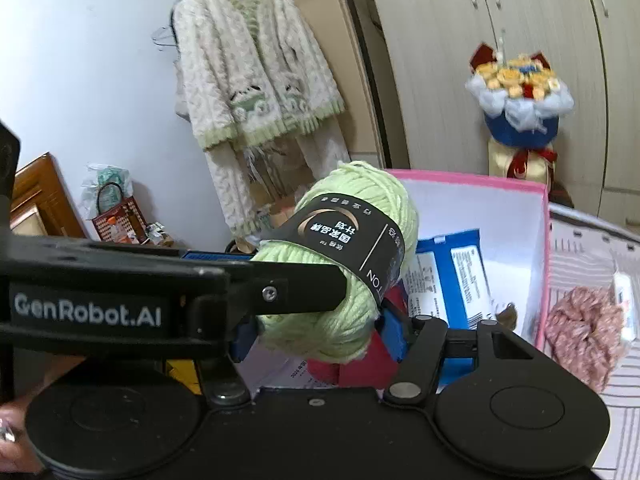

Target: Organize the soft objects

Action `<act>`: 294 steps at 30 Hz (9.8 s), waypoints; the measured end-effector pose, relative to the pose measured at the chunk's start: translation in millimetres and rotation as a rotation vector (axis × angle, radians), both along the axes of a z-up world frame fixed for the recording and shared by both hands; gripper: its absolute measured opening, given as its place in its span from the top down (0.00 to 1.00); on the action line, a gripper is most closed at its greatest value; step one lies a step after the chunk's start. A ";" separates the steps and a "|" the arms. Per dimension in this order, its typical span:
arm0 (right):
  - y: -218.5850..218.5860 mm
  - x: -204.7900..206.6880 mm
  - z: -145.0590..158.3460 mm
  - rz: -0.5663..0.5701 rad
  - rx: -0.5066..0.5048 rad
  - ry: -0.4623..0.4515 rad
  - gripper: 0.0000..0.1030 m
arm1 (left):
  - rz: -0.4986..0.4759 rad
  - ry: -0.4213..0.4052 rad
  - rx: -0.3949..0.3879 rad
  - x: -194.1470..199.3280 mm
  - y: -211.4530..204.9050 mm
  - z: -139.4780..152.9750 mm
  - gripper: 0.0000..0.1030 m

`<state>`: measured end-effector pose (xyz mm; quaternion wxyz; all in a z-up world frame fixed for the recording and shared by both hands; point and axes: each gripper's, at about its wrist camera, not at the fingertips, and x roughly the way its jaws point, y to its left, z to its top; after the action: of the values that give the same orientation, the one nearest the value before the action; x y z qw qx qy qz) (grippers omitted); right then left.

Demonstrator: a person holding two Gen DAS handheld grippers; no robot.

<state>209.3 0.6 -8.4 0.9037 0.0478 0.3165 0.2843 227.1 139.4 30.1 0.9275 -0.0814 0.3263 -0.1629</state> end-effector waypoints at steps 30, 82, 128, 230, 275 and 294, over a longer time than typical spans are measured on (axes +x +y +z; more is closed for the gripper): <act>-72.9 -79.6 58.6 -0.004 -0.135 -0.097 0.22 | 0.045 -0.119 0.083 -85.6 -6.7 32.1 0.39; -238.4 98.3 -32.3 -0.141 -0.008 0.135 0.61 | 0.056 -0.120 0.344 41.9 -263.3 -105.8 0.49; -265.3 82.4 -70.4 -0.099 -0.153 0.089 0.59 | 0.060 -0.054 0.275 61.0 -256.8 -126.2 0.90; -34.2 66.7 13.8 -0.033 -0.411 -0.028 0.59 | -0.001 0.034 0.145 59.6 -56.9 -28.2 0.90; -124.2 -122.6 82.5 -0.184 -0.267 -0.150 0.00 | 0.026 -0.101 0.314 -122.1 -78.6 55.7 0.02; -170.8 -180.2 58.9 -0.497 -0.160 -0.220 0.00 | 0.074 -0.191 0.254 -165.3 -102.1 19.5 0.02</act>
<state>29.2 -170.2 50.5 0.9756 0.0214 0.2163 0.0318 61.8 37.4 49.6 0.9626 0.0402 0.2514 -0.0930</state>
